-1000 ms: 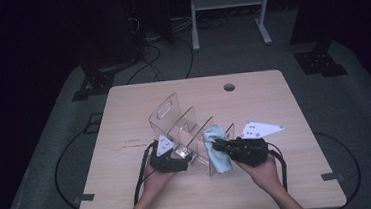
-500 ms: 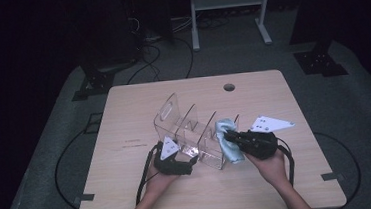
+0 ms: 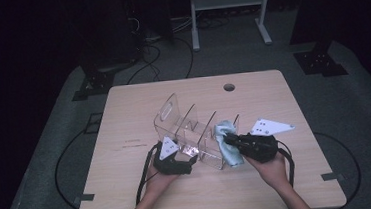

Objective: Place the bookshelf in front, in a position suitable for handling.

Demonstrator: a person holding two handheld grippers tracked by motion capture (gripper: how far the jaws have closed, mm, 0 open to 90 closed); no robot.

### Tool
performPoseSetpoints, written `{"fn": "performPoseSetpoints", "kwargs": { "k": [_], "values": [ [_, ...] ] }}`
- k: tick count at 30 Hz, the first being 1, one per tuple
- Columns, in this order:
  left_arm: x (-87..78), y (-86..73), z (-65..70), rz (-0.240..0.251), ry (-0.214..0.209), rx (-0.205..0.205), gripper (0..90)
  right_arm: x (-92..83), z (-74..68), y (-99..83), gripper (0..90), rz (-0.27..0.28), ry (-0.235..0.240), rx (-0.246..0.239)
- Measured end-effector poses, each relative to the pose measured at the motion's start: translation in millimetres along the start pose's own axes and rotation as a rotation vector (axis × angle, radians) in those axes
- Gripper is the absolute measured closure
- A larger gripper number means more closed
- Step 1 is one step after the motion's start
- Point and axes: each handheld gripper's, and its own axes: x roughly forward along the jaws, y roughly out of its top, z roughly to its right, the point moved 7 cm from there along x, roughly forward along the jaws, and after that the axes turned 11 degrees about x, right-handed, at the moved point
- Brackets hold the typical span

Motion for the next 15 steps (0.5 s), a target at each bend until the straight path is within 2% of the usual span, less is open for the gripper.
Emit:
{"fn": "performPoseSetpoints", "kwargs": {
  "k": [1, 9, 15],
  "values": [
    [-0.6, 0.1, -0.2, 0.0, 0.002, 0.0, 8.3, -0.5, 0.7, -0.2, 86.2, -0.004, 0.005, 0.012],
    [-8.2, -2.0, -1.5, -0.001, 0.012, 0.012, 8.4, -0.8, 1.0, 0.0, 86.2, -0.003, 0.006, 0.009],
    [-19.8, -4.1, -14.3, 0.014, 0.054, -0.011, 8.3, -0.9, 1.1, 0.0, 86.2, -0.001, 0.002, 0.001]
  ]
}}
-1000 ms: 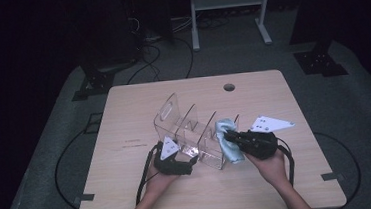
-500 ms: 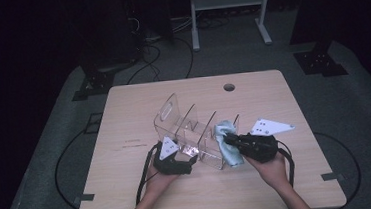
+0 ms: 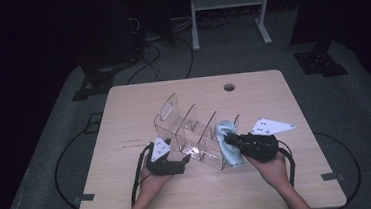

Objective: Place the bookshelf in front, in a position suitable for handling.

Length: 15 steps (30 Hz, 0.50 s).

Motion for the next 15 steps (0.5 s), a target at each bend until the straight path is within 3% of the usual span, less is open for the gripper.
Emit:
{"fn": "performPoseSetpoints", "kwargs": {
  "k": [7, 15],
  "values": [
    [-10.7, -0.8, -17.3, 0.021, 0.064, -0.034, 8.2, -0.4, 0.3, -0.2, 86.2, 0.0, -0.004, -0.003],
    [-17.8, -5.2, -31.2, 0.017, 0.094, -0.042, 8.2, -7.8, 3.8, -1.6, 86.2, 0.006, -0.014, 0.013]
  ]
}}
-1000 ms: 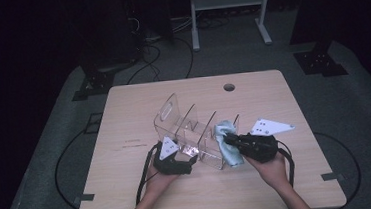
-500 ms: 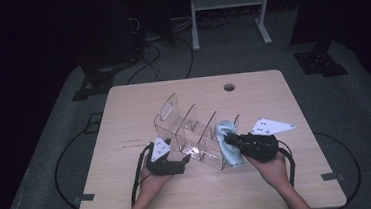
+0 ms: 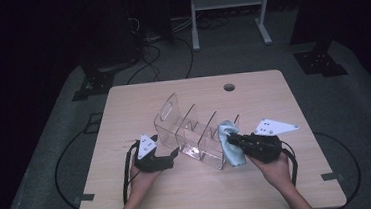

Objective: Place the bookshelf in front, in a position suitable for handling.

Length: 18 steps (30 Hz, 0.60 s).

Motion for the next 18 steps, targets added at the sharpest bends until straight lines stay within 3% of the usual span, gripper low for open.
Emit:
{"fn": "performPoseSetpoints", "kwargs": {
  "k": [9, 14, 18],
  "values": [
    [2.5, -11.0, -19.4, -0.044, 0.022, -0.025, 12.6, -13.8, 7.9, -10.8, 86.2, -0.005, -0.025, 0.021],
    [9.6, -16.8, -33.1, -0.037, 0.054, -0.06, 22.5, -15.6, 17.5, -23.2, 86.2, -0.024, -0.033, 0.061],
    [17.3, -17.1, -38.0, -0.066, 0.044, -0.054, 31.8, -10.0, 21.9, -33.2, 86.2, -0.05, -0.03, 0.093]
  ]
}}
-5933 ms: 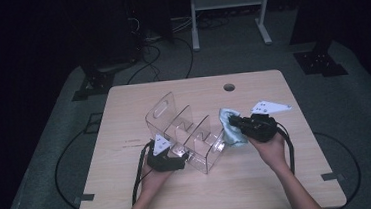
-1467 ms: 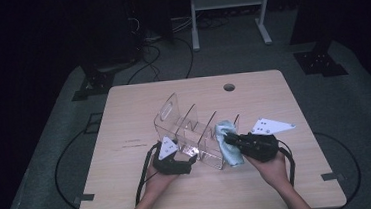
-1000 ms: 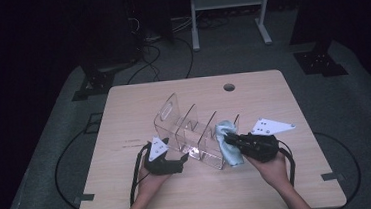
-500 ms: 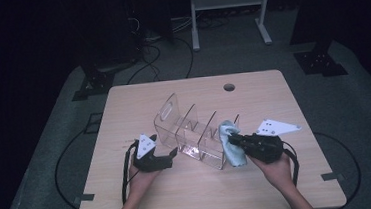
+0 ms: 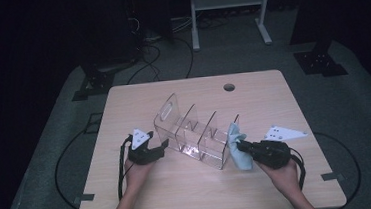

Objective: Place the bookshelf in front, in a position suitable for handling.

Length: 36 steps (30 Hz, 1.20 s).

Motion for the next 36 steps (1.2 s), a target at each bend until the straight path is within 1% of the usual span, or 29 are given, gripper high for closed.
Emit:
{"fn": "performPoseSetpoints", "kwargs": {
  "k": [2, 3, 4, 5, 6, 7, 8, 9, 10, 12, 15, 20, 23, 24, 25, 26, 27, 28, 30, 32, 33, 35, 36],
  "values": [
    [3.0, 1.8, 0.2, 0.0, -0.01, 0.007, 36.0, 3.7, 0.8, -1.4, 86.2, -0.009, 0.001, 0.004],
    [4.7, 2.3, 0.7, 0.003, -0.01, 0.015, 42.9, 9.0, 0.9, -2.5, 86.2, -0.021, 0.003, 0.011],
    [5.9, 2.5, 0.5, 0.007, -0.008, 0.022, 42.9, 9.0, 0.9, -2.5, 86.2, -0.021, 0.003, 0.011],
    [7.5, 2.2, 0.2, 0.007, -0.007, 0.023, 45.5, 10.7, 0.7, -2.7, 86.2, -0.025, 0.006, 0.012],
    [8.7, 1.2, 0.2, 0.0, -0.01, 0.018, 50.0, 14.2, 0.4, -2.5, 86.2, -0.03, 0.006, 0.011],
    [10.1, 0.1, 0.6, -0.003, -0.015, 0.016, 50.0, 14.2, 0.4, -2.5, 86.2, -0.03, 0.006, 0.011],
    [10.9, -1.2, 0.3, -0.011, -0.018, 0.025, 52.2, 15.3, 0.4, -2.0, 86.2, -0.031, 0.007, 0.013],
    [11.0, -1.3, 0.3, -0.006, -0.023, 0.025, 55.0, 16.7, 0.9, -1.7, 86.2, -0.032, 0.006, 0.014],
    [9.9, -1.0, -1.4, -0.003, -0.018, 0.028, 58.6, 18.7, 2.1, -1.1, 86.2, -0.034, 0.009, 0.017],
    [9.6, -1.2, -2.3, -0.003, -0.015, 0.026, 61.4, 20.3, 3.3, -0.3, 86.2, -0.035, 0.011, 0.024],
    [8.0, -1.8, -2.7, -0.007, -0.014, 0.014, 61.7, 21.9, 4.6, 1.0, 86.2, -0.034, 0.008, 0.023],
    [3.7, -0.8, 2.5, -0.024, -0.029, 0.022, 59.6, 22.6, 12.5, 4.6, 86.2, -0.029, -0.012, 0.024],
    [-0.3, 0.0, 9.3, -0.024, -0.038, 0.032, 58.9, 20.9, 21.1, 7.1, 86.2, -0.016, -0.029, 0.037],
    [-1.7, -0.1, 12.2, -0.022, -0.045, 0.034, 58.8, 19.0, 27.6, 8.7, 86.2, -0.006, -0.043, 0.043],
    [-3.1, 0.1, 15.2, -0.017, -0.05, 0.032, 58.8, 19.0, 27.6, 8.7, 86.2, -0.006, -0.043, 0.043],
    [-4.9, 0.1, 18.2, -0.017, -0.059, 0.035, 58.9, 16.8, 34.7, 10.0, 86.2, 0.001, -0.055, 0.055],
    [-6.2, 0.6, 21.5, -0.011, -0.065, 0.035, 58.9, 15.8, 38.1, 10.8, 86.2, 0.007, -0.061, 0.062],
    [-7.9, 0.8, 24.5, -0.011, -0.073, 0.044, 58.9, 15.8, 38.1, 10.8, 86.2, 0.007, -0.061, 0.062],
    [-11.4, 1.3, 31.5, -0.009, -0.092, 0.058, 58.8, 13.5, 45.7, 12.5, 86.2, 0.014, -0.075, 0.072],
    [-14.1, 1.7, 36.2, -0.005, -0.102, 0.066, 57.6, 11.4, 52.7, 14.4, 86.2, 0.018, -0.09, 0.075],
    [-15.7, 1.8, 38.8, -0.002, -0.111, 0.067, 57.6, 11.4, 52.7, 14.4, 86.2, 0.018, -0.09, 0.075],
    [-18.4, 2.0, 43.5, 0.007, -0.128, 0.065, 56.8, 9.9, 59.3, 16.4, 86.2, 0.023, -0.101, 0.085],
    [-19.3, 2.3, 44.9, 0.009, -0.133, 0.061, 56.8, 9.9, 59.3, 16.4, 86.2, 0.023, -0.101, 0.085]
  ]
}}
